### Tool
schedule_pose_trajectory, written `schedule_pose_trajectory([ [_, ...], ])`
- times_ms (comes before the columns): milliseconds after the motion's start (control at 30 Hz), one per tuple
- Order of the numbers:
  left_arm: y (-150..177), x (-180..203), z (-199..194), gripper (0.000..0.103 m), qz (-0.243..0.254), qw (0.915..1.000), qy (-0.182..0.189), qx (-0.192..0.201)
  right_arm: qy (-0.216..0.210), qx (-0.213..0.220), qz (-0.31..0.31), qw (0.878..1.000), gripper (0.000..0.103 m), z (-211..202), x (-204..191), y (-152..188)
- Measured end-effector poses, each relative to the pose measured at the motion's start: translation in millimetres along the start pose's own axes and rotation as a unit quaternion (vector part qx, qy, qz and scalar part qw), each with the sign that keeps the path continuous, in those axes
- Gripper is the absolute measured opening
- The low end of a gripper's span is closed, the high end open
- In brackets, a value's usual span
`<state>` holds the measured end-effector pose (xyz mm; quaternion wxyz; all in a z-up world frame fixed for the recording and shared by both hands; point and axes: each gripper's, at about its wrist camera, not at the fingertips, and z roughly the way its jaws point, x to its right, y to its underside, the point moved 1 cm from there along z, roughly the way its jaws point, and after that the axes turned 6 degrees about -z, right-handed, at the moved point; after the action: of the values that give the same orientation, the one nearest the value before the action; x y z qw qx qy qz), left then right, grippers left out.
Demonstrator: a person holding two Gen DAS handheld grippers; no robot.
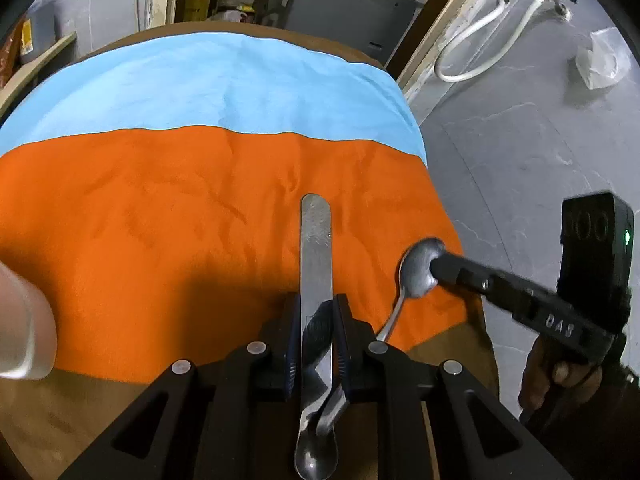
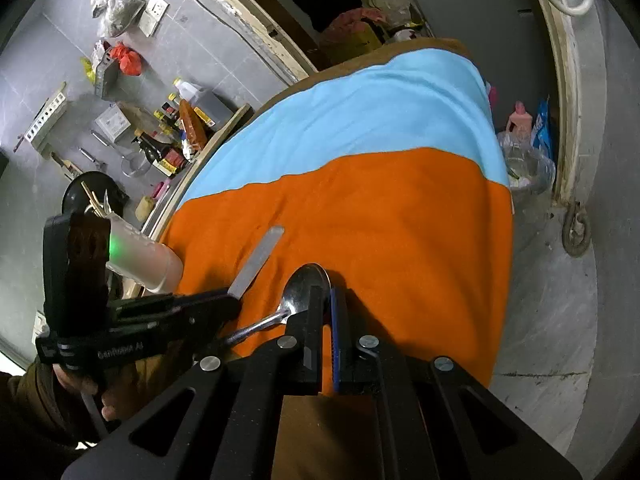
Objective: Organize utensils
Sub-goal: 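Grasp the silver knife with the left tool while the right tool grasps the silver spoon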
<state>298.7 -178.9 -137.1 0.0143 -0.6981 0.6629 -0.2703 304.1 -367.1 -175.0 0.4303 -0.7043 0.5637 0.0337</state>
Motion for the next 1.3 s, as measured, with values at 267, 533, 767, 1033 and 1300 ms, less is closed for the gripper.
schedule_pose_trajectory([
  [267, -4.9, -0.1, 4.5, 0.015, -0.001, 0.9998, 0.012, -0.014, -0.016, 0.005, 0.031, 0.999, 0.004, 6.4, 5.4, 5.3],
  [533, -6.8, 1.6, 6.8, 0.014, -0.013, 0.9997, 0.016, -0.014, -0.021, -0.003, 0.037, 0.999, 0.004, 13.4, 1.1, 6.7],
  [767, -6.6, 3.1, 6.8, 0.014, -0.002, 0.9997, 0.01, -0.02, -0.024, 0.0, 0.059, 0.998, 0.005, 18.6, -1.1, 6.7],
  [1033, -4.6, 3.7, 3.4, 0.014, -0.008, 0.9996, 0.014, -0.023, -0.012, 0.001, 0.077, 0.997, 0.005, 25.4, -9.0, 5.6],
  [1300, 5.4, 1.3, -3.3, 0.013, -0.005, 0.9998, 0.012, -0.017, 0.02, 0.011, 0.106, 0.994, 0.004, 24.0, -20.5, 10.3],
])
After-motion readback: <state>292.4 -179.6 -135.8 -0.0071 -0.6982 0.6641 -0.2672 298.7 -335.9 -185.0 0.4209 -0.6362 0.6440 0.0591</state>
